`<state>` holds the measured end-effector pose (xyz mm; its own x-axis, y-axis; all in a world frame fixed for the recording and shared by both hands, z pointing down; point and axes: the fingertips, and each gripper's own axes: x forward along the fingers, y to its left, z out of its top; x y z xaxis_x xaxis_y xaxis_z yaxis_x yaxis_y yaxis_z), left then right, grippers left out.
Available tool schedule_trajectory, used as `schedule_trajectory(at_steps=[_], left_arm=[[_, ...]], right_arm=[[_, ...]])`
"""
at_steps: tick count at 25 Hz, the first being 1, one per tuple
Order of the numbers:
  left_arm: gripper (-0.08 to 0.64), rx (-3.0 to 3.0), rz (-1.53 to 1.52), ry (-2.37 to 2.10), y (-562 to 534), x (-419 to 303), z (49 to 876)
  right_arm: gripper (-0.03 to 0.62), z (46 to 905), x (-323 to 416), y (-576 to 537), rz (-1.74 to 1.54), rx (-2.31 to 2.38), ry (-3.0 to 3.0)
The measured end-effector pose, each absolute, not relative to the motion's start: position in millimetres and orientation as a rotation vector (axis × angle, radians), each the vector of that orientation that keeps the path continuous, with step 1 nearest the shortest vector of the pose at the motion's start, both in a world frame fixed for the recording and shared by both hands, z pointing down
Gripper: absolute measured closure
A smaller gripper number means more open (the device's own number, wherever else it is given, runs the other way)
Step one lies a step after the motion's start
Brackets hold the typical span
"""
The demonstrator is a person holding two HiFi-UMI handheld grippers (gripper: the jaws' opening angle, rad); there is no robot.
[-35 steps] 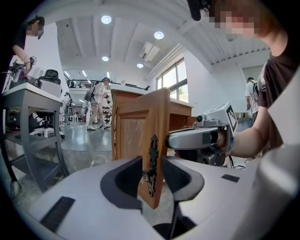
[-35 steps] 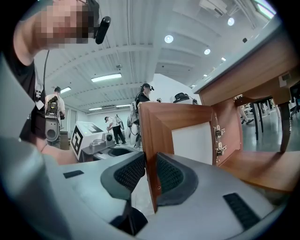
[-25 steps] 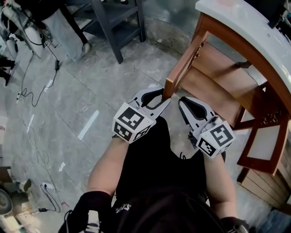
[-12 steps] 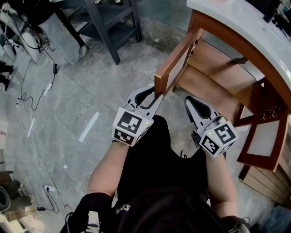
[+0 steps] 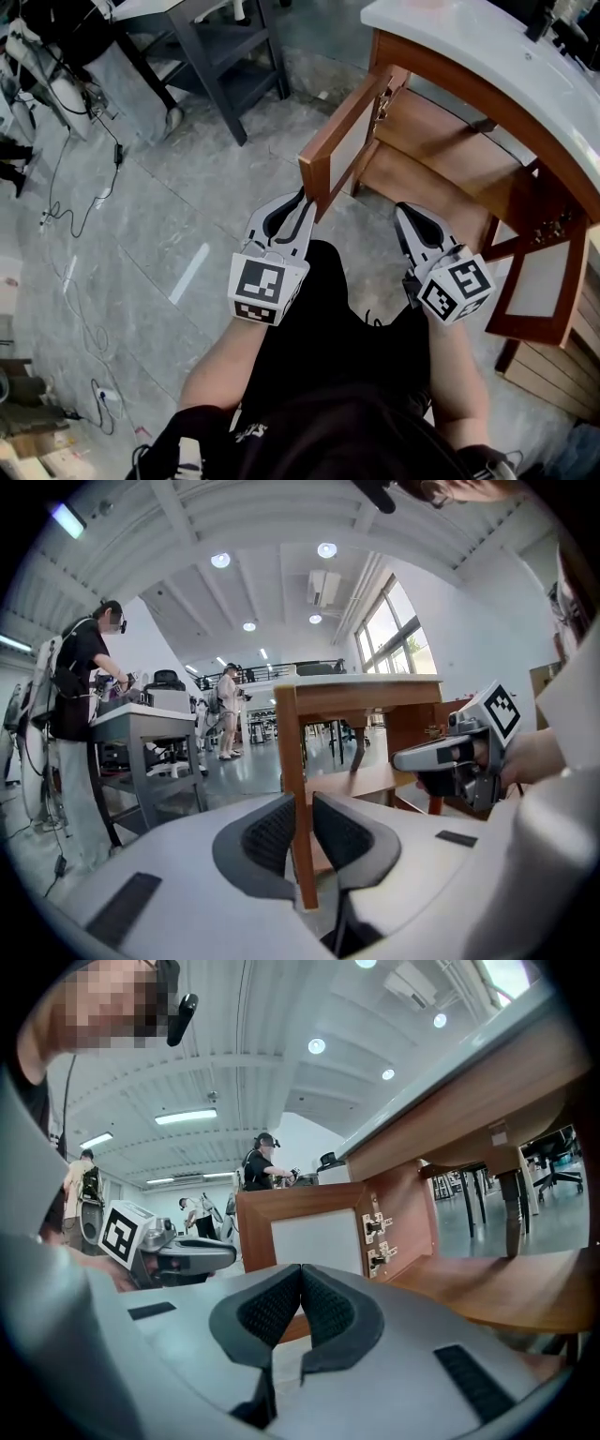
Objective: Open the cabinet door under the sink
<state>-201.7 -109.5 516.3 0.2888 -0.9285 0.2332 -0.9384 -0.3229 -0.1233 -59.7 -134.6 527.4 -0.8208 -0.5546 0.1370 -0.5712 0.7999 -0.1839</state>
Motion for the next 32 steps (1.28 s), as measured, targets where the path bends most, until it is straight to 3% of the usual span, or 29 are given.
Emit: schedule_trajectory(at_steps=[19,32], left_arm=[[0.516,2.783,0.247,-1.219,-142.4,-33.4,495.2],[0.523,2.676,0.492,-1.191,-149.7,-19.0,356.8]], right_arm=[[0.578,515.1,66.7,-123.8,0.243,1.358,-2.711],[0.58,338.4,58.0,-99.8,0.404,1.389,-2.546]])
